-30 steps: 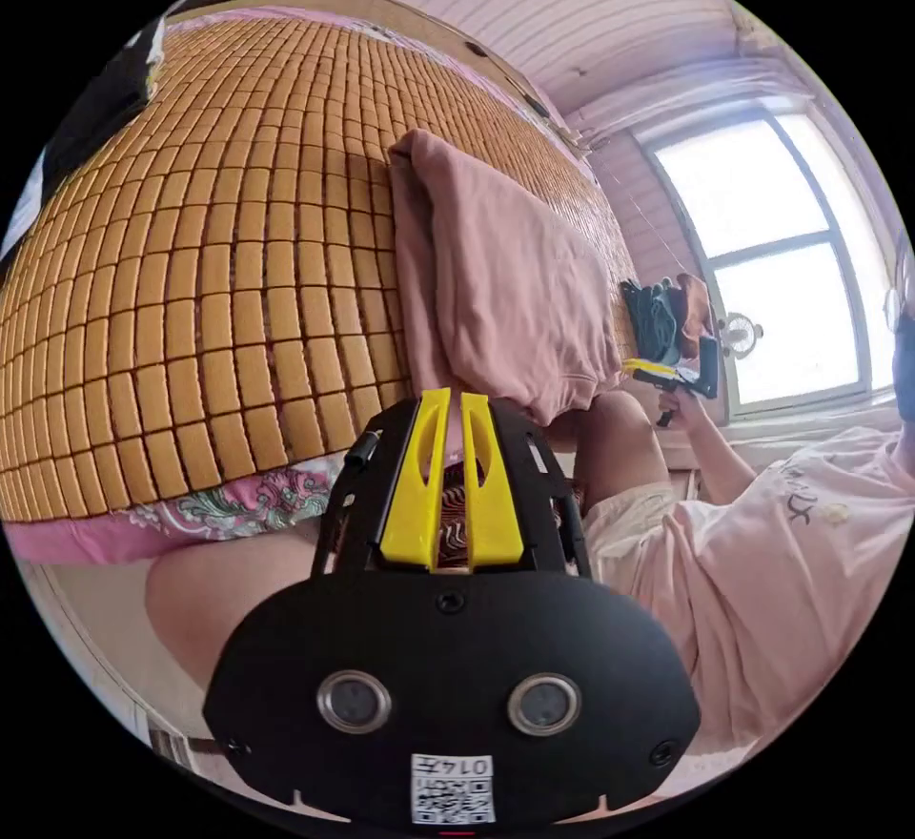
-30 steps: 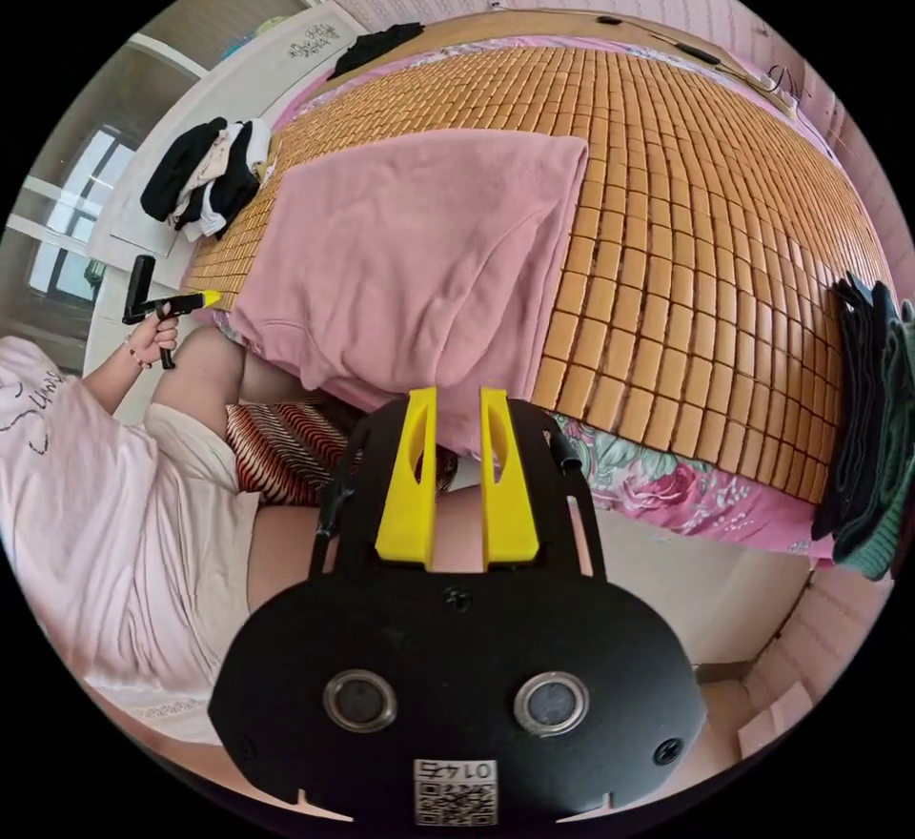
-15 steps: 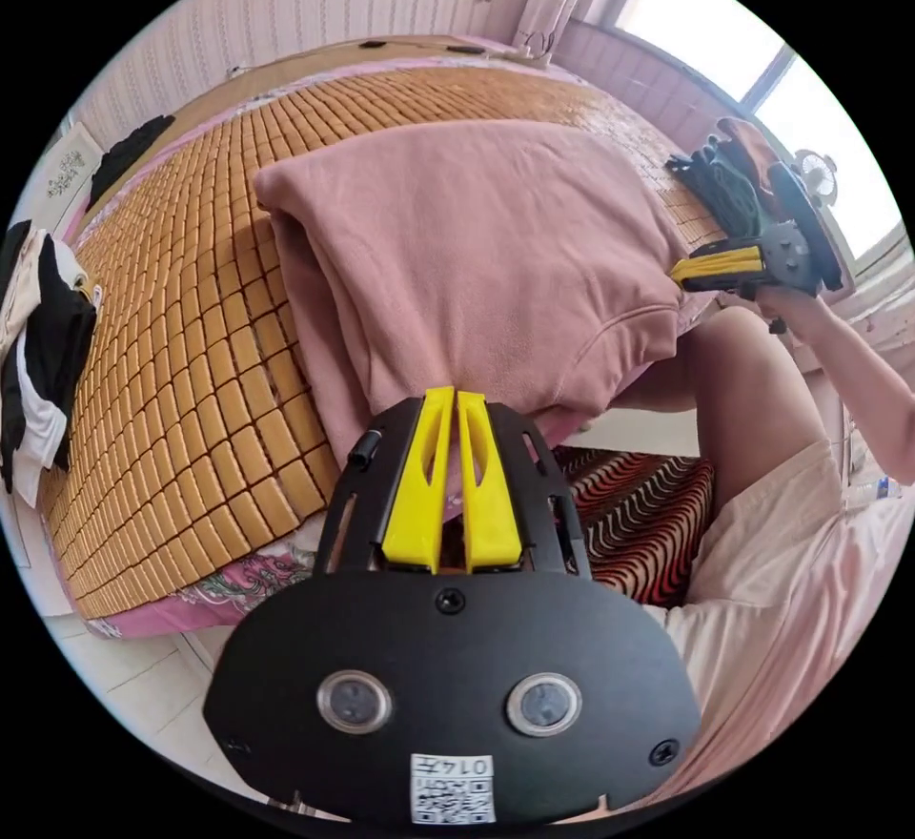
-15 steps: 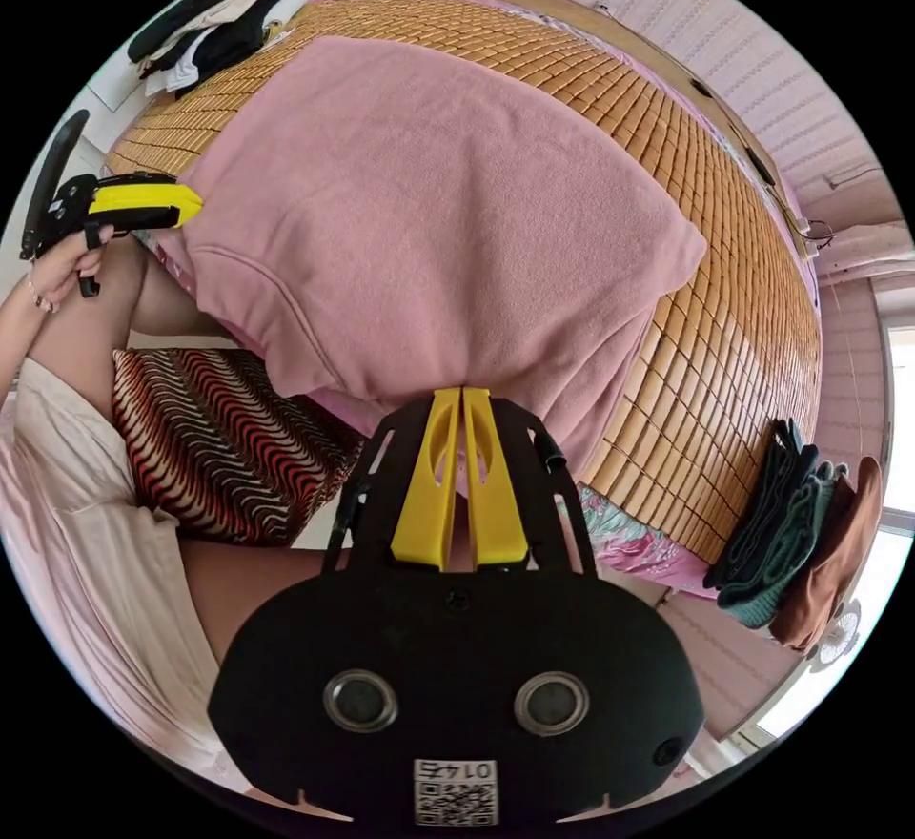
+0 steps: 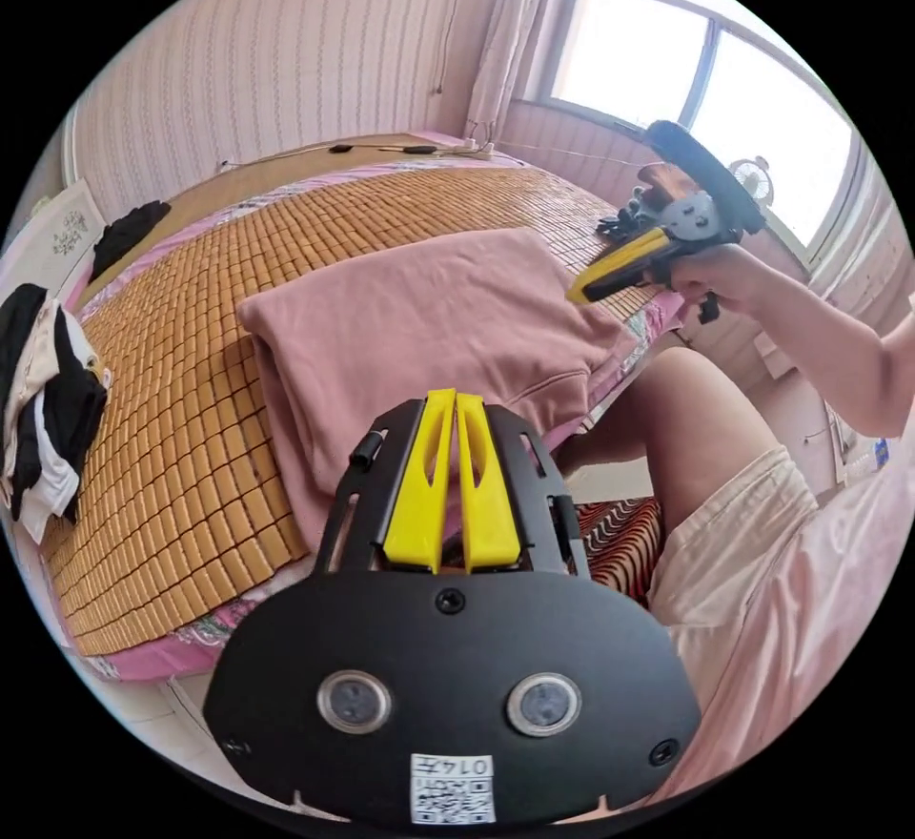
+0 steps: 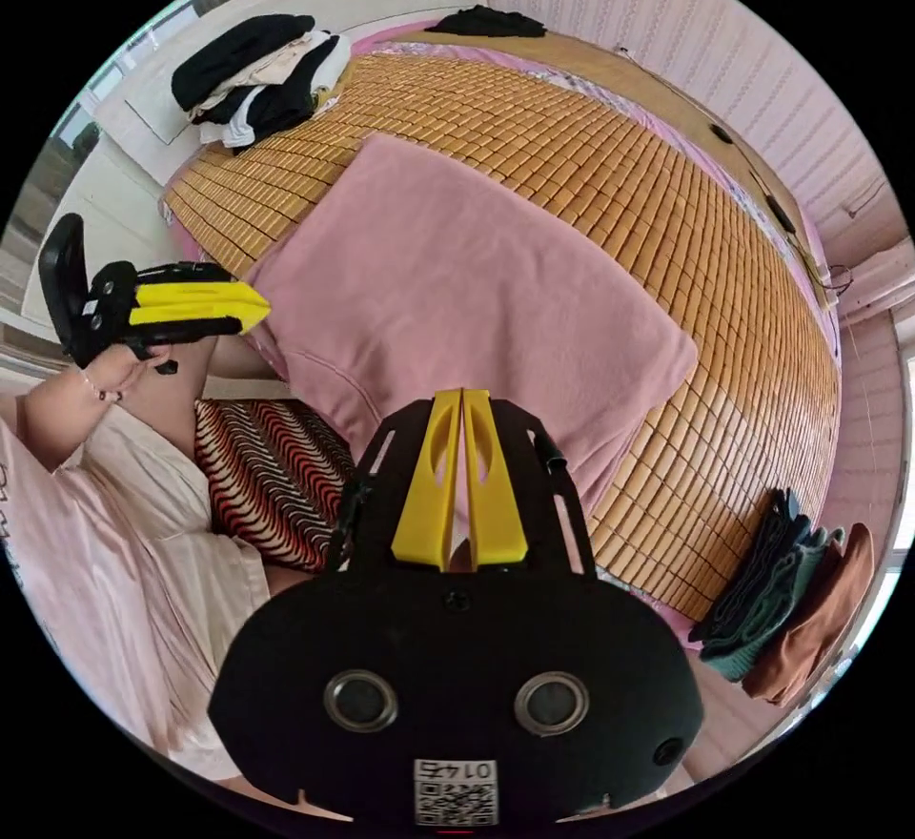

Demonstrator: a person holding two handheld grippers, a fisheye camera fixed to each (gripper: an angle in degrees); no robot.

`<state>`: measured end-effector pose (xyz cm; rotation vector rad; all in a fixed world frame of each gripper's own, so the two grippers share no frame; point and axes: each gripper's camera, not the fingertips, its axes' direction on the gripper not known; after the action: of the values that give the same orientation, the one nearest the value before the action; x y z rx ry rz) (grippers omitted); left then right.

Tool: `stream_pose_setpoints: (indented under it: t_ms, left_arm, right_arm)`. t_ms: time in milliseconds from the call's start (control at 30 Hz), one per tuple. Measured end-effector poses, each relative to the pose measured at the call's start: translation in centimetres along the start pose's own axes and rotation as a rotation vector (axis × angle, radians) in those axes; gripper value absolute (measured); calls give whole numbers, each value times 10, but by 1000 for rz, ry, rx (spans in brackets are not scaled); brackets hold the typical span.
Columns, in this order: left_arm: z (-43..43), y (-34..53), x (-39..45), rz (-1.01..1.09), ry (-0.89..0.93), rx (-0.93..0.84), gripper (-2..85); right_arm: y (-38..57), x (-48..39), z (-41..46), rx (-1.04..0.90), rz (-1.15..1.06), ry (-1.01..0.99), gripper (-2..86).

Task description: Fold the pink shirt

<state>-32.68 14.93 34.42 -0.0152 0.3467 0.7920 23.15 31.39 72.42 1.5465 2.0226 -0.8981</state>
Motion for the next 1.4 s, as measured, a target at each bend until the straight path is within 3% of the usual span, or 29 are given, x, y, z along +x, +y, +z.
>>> stream_pose_setpoints:
  t_ms: [100, 200, 333, 367, 500, 600, 700, 1033, 1233, 1400]
  left_arm:
    - [27, -18, 34, 96, 26, -23, -10]
    - [46, -35, 60, 243, -76, -37, -10]
    - [100, -33, 66, 257, 31, -247, -10]
    - [96, -27, 66, 250, 39, -159, -10]
    - [102, -24, 67, 221, 76, -162, -10]
    - [106, -25, 76, 273, 65, -169, -10]
    - [110, -22, 80, 271, 70, -152, -10]
    - [120, -19, 91, 233, 85, -137, -10]
    - [127, -18, 94, 187, 113, -138, -10]
    - [125, -24, 109, 241, 39, -198, -10]
  right_arm:
    - [-55, -23, 10, 46, -104, 45, -4]
    - [-111, -35, 24, 24, -156, 140, -5]
    - [-157, -23, 83, -173, -105, 135, -5]
    - [-160, -23, 84, -132, -112, 134, -5]
    - [-185, -29, 75, -267, -243, 92, -5]
    - [-204, -21, 44, -168, -229, 118, -5]
    - [-221, -11, 79, -312, -218, 108, -5]
    - [-236, -15, 117, -452, -217, 128, -5]
    - [-191, -10, 112, -239, -103, 180, -5]
    - [-152, 10, 91, -78, 13, 108, -5]
